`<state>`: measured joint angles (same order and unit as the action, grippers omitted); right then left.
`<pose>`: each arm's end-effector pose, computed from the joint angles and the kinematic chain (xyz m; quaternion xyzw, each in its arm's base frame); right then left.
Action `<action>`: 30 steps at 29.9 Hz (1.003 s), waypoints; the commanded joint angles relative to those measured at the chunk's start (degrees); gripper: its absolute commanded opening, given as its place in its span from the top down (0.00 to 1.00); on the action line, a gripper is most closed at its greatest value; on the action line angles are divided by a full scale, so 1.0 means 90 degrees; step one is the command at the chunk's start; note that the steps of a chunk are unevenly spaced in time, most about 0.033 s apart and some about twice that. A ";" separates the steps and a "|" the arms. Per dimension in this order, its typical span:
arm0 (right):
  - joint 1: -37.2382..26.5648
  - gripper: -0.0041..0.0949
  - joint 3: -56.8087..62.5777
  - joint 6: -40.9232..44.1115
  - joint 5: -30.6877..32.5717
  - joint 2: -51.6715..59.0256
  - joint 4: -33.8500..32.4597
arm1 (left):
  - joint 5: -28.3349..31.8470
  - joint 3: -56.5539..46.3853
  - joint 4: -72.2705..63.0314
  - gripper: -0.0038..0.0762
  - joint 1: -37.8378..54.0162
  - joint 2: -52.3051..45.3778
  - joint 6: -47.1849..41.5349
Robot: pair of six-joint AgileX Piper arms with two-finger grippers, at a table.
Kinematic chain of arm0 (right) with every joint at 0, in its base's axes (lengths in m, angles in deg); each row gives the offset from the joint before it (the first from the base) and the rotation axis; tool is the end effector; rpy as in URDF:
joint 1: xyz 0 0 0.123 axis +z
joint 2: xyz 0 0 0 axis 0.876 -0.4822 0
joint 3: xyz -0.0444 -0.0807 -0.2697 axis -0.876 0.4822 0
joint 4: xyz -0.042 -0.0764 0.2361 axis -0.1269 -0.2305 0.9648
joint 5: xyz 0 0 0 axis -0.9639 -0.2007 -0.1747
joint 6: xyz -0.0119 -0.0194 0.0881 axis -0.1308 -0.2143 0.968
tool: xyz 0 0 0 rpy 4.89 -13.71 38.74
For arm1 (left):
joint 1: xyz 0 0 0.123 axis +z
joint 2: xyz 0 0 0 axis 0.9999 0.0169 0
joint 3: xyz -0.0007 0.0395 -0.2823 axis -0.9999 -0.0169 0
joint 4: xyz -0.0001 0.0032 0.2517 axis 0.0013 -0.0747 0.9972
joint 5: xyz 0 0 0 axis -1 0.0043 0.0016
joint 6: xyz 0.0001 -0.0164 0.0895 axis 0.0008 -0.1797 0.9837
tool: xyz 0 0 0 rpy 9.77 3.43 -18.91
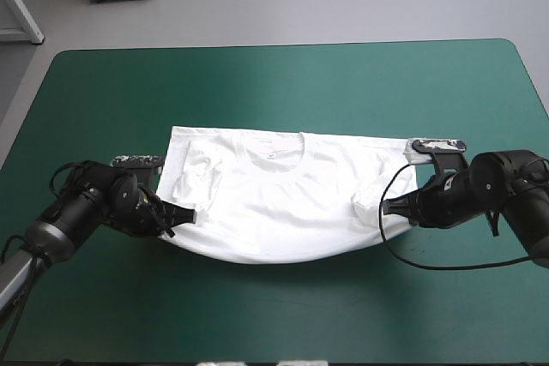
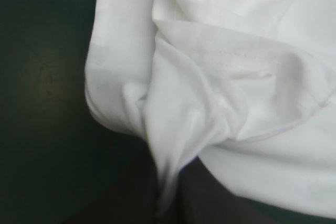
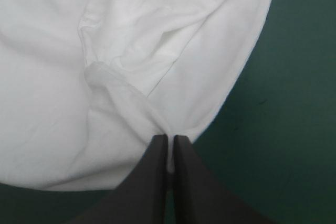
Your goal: Fold the cloth
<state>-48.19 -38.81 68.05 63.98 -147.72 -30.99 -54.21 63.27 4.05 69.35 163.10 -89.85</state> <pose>0.2097 0.0638 0.3228 -0.0479 0.9775 0.1170 0.1689 0.2167 -0.0734 0.2772 0.0168 0.9903 -0.0231 0.1357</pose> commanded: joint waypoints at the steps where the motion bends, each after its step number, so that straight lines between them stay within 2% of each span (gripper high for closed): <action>1: -0.0003 0.98 -0.0545 -0.0012 -0.0055 0.0168 -0.0124 | -0.0115 0.0731 0.0042 0.96 0.0005 -0.0137 0.0170; 4: -0.0003 0.98 -0.0825 0.0015 -0.0145 0.0139 -0.0285 | -0.0069 0.1264 0.0042 0.96 0.0005 -0.0125 0.0256; 9: -0.0003 0.98 -0.1083 0.0228 -0.0864 0.0093 -0.0802 | 0.0244 0.1978 0.0333 0.96 0.0005 0.0016 0.0422; 19: -0.0015 0.98 -0.1701 0.0592 -0.1747 -0.0840 -0.1563 | 0.0470 0.3541 0.1319 0.96 0.0017 0.1423 0.0379; 24: -0.0015 0.98 -0.2264 0.0605 -0.1788 -0.1555 -0.2104 | 0.0457 0.4363 0.1565 0.96 0.0022 0.2224 0.0379; 30: -0.0015 0.98 -0.2856 0.0580 -0.1802 -0.2515 -0.2175 | 0.0468 0.4936 0.1678 0.96 0.0022 0.3094 0.0379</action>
<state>-48.19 -60.81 73.50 50.57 -169.30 -49.04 -52.22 104.32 17.15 69.39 190.79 -86.07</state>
